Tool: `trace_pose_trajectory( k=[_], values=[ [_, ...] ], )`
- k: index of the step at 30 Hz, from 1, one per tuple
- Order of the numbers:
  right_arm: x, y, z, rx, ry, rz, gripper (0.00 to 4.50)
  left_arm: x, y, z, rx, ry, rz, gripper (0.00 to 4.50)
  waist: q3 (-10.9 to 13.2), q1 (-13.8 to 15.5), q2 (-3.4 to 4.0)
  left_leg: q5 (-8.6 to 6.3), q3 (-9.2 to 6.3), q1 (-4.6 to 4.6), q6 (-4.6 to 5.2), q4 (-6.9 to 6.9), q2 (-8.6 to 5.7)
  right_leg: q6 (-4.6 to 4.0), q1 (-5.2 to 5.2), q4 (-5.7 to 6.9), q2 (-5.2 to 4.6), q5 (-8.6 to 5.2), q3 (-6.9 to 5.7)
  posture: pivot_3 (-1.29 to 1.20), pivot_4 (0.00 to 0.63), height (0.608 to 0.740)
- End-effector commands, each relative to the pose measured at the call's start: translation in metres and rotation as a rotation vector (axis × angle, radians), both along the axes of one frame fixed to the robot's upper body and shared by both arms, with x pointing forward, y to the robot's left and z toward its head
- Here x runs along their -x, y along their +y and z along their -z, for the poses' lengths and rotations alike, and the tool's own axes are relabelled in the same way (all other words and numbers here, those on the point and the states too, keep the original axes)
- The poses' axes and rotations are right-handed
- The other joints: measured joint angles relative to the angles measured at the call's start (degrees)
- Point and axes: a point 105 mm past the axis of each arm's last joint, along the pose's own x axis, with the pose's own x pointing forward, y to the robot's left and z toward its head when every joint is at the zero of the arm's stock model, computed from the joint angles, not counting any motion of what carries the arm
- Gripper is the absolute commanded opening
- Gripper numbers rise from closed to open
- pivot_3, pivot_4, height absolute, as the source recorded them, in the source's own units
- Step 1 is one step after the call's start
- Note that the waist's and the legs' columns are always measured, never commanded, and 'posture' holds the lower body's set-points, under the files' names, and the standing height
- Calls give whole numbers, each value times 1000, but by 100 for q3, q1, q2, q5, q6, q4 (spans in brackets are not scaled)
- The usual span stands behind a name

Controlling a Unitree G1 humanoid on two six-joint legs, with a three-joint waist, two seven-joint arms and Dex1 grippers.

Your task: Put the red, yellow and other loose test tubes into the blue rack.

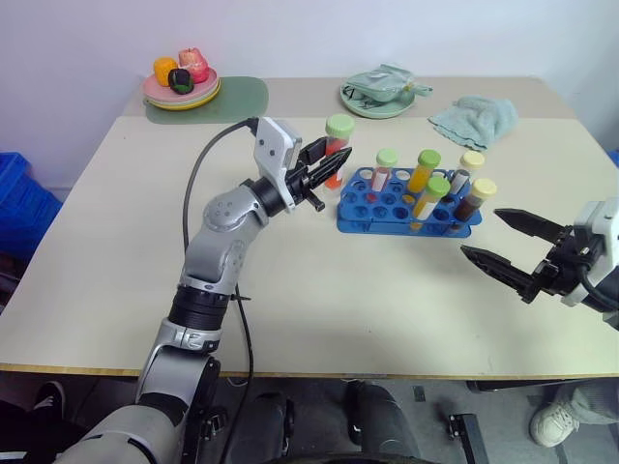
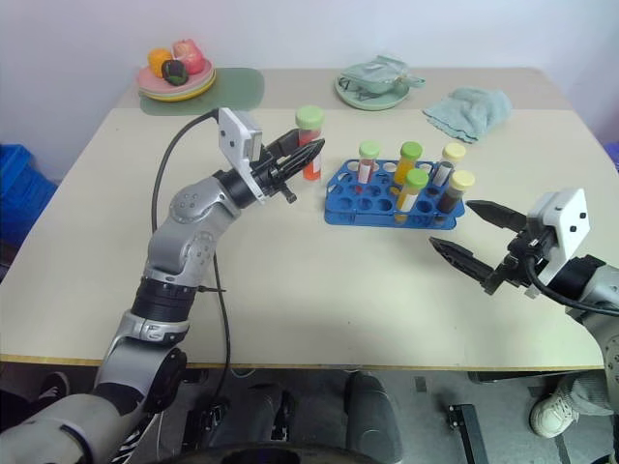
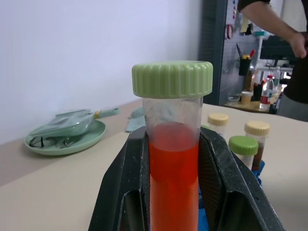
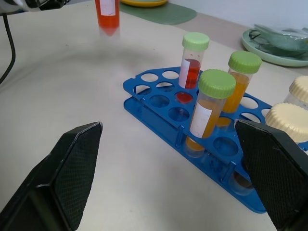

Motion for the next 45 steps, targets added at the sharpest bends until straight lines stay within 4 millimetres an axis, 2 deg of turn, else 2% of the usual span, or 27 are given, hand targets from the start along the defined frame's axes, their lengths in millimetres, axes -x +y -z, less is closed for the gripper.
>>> trace_pose_trajectory(
  k=[1,19,24,30,34,37,40,45],
  values=[
    [-1,1,-13,26,-52,-2,4500,8,-2,-16,24,-64,11,753,0,0,0,0,0,0,0,0,0,0,0,0,0,0,0,0,150,740],
    [-3,-1,-14,36,-55,1,4500,13,-5,-15,30,-66,26,753,0,1,0,0,0,1,0,0,0,0,1,0,1,0,0,0,150,740],
    [-4,-1,-14,33,-58,5,4500,18,-9,-16,24,-115,41,753,0,0,0,0,0,1,1,0,0,0,1,0,1,0,0,0,150,740],
    [-5,-3,-12,33,-52,14,4500,25,-13,1,2,-155,32,753,0,3,0,0,0,5,0,-1,1,0,4,-1,1,0,0,0,150,740],
    [-5,-2,-12,32,-46,10,4500,24,-24,2,-8,-214,17,753,0,22,0,-1,0,6,1,0,0,0,9,-9,1,0,0,0,150,740],
    [-5,-1,-12,30,-38,6,4500,15,-31,0,9,-241,-23,753,0,28,-1,-2,1,9,4,0,-2,0,13,-10,1,0,0,0,150,740],
    [-5,-2,-13,33,-33,7,4500,9,-42,5,-14,-271,-38,753,0,57,-1,-3,3,15,6,-1,-8,0,19,-12,2,0,-1,0,150,740],
    [-3,-3,-14,37,-28,11,4500,11,-62,15,-27,-300,-7,753,0,128,-1,-5,10,19,9,-2,-9,0,20,-12,4,0,0,0,150,740]
  ],
)
